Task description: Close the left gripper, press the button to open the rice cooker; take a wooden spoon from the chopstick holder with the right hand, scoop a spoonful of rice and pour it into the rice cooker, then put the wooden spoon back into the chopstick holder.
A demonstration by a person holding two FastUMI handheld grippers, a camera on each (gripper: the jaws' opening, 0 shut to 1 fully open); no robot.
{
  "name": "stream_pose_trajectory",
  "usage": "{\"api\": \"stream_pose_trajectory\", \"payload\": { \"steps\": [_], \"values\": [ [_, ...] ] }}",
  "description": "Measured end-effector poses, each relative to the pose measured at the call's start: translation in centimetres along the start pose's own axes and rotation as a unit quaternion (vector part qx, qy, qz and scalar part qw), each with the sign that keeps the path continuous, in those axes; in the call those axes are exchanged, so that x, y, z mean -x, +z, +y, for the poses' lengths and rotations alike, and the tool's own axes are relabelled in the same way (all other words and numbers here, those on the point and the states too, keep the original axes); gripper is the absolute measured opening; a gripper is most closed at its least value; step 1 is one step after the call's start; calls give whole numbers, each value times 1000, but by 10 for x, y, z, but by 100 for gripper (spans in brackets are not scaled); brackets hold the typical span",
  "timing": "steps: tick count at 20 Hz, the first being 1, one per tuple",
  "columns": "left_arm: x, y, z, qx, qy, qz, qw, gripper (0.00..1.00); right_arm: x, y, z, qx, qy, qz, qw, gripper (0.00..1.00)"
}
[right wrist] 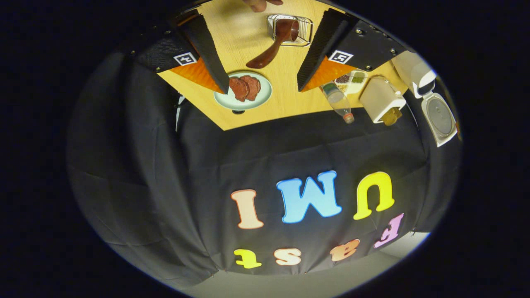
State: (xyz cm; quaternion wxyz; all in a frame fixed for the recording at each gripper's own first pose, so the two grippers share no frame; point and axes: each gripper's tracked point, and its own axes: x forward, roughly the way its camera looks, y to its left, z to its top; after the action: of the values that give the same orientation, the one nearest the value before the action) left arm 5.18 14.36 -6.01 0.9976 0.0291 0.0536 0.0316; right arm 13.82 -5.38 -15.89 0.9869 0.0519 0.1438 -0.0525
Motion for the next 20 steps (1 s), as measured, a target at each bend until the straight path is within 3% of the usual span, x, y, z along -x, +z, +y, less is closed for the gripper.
{"api": "stream_pose_trajectory", "payload": {
  "steps": [4, 9, 15, 17, 20],
  "values": [
    [-6, 13, 20, 8, 13, -5, 1000, 98, 22, 62, 28, 0, 24, -54, 998, 99],
    [-25, 36, 59, 18, 32, -8, 999, 98, 41, 99, 66, 16, 55, -84, 995, 99],
    [-58, 75, 132, 22, 75, -20, 997, 98, 44, 103, 93, 13, 65, -83, 994, 99],
    [-71, 81, 165, 18, 110, -19, 994, 98, 39, 92, 98, 13, 63, -65, 996, 96],
    [-95, 90, 212, 40, 167, -15, 985, 98, 34, 81, 104, 14, 57, -48, 997, 99]
  ]
}}
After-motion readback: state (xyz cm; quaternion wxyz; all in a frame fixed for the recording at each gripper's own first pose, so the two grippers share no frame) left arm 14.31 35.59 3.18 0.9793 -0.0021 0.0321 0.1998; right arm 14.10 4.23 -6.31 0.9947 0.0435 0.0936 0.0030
